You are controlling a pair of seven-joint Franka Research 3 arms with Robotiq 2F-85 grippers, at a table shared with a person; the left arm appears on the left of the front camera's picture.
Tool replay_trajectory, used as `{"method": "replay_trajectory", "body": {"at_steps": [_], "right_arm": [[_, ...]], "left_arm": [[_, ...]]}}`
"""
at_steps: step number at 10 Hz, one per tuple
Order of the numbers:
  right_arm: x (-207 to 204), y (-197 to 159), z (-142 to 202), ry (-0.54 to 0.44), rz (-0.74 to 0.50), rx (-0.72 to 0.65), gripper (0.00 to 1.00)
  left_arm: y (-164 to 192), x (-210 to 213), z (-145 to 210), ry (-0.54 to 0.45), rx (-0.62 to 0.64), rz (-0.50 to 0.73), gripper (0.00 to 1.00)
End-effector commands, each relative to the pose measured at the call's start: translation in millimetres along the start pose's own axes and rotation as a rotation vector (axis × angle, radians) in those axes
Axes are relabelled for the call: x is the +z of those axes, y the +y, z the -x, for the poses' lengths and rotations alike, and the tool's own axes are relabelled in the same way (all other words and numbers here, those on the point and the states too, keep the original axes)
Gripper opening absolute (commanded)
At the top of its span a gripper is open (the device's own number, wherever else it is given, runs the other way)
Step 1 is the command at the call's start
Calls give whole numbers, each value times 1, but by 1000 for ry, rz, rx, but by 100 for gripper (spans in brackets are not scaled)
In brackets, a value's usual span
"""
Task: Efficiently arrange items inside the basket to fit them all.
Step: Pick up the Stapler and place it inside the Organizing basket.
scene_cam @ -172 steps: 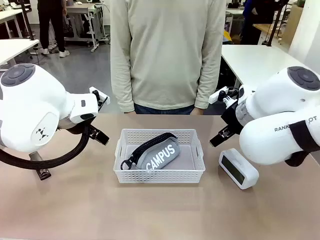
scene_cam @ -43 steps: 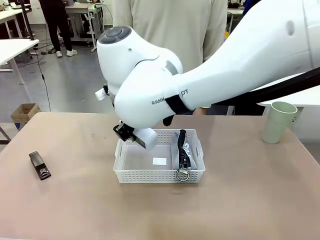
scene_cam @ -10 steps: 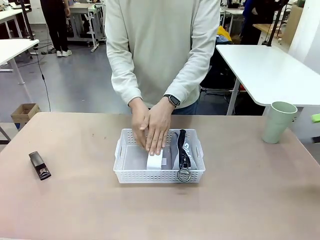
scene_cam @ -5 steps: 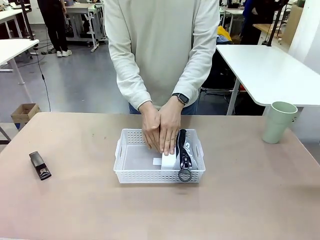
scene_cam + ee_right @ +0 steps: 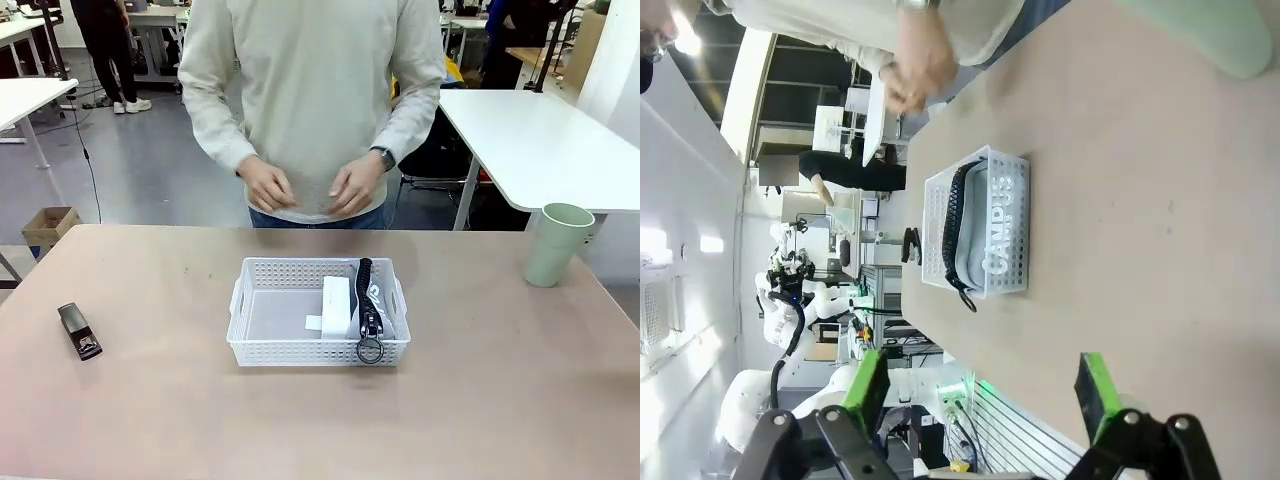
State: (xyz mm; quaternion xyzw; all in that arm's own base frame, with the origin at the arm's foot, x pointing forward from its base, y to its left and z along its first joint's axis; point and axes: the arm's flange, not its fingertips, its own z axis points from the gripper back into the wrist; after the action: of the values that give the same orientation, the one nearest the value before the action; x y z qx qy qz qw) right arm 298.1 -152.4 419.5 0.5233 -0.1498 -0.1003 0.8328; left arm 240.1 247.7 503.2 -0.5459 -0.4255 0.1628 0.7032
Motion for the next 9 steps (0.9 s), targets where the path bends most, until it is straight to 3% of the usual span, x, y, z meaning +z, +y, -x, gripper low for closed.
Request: {"method": "replay_trajectory", "body": {"at_steps": [1, 8, 9], "right_arm": [[1, 1, 0, -5, -17, 11, 100], [1, 1, 0, -5, -17, 11, 100], [1, 1, 0, -5, -17, 11, 100]], "left_arm": [[-1, -1, -1, -10, -18, 21, 100], [0, 0, 0, 0, 0, 0, 100], [-4, -8, 2, 135, -48, -68, 100]]}}
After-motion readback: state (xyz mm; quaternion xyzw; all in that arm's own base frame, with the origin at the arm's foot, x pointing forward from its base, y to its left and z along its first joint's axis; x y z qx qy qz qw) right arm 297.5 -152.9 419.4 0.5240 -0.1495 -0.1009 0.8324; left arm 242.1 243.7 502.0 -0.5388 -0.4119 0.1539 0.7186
